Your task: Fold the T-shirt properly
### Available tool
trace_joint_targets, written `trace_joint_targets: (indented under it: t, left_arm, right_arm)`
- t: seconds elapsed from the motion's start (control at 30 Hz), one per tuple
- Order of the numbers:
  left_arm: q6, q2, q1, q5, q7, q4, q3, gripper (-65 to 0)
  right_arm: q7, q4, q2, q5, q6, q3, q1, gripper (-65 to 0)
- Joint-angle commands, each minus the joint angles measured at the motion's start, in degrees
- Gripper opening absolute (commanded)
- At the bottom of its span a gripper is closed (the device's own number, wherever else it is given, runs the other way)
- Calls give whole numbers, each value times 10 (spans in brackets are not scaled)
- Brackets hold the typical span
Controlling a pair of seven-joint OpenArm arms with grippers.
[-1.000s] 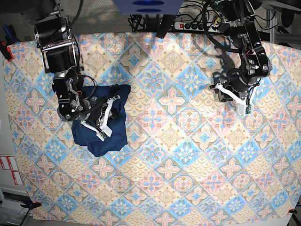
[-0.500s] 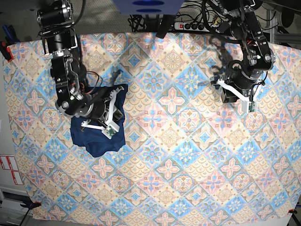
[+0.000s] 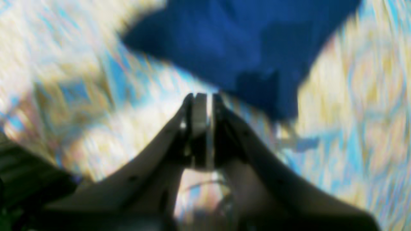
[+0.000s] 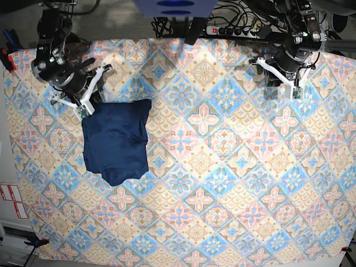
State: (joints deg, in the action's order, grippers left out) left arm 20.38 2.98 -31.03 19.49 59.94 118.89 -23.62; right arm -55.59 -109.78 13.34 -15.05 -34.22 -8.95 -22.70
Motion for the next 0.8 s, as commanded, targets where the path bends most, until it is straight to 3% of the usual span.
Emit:
trace_joint_targets:
  t: [0.0, 0.13, 0.37, 0.5, 0.63, 0.77]
  left_arm:
    - [2, 2, -15, 6, -11, 12, -2, -592]
    - [2, 2, -57, 6, -11, 13, -2, -594]
    - [3, 2, -140, 6, -13, 16, -7, -601]
    - [3, 2, -188, 12, -13, 15, -35, -601]
    - [3, 6, -226, 38, -13, 14, -61, -607]
    - [3, 30, -241, 38, -13, -9, -40, -650]
  right_arm:
    - [7, -12, 5, -6, 0, -14, -18, -623]
    - [8, -13, 5, -24, 0, -52, -79, -623]
    - [8, -14, 5, -118, 0, -148, -178, -624]
    - [8, -11, 5, -126, 0, -191, -230, -624]
    - [8, -8, 5, -125, 0, -197, -273, -624]
    - [9, 21, 4, -125, 0, -176, -285, -624]
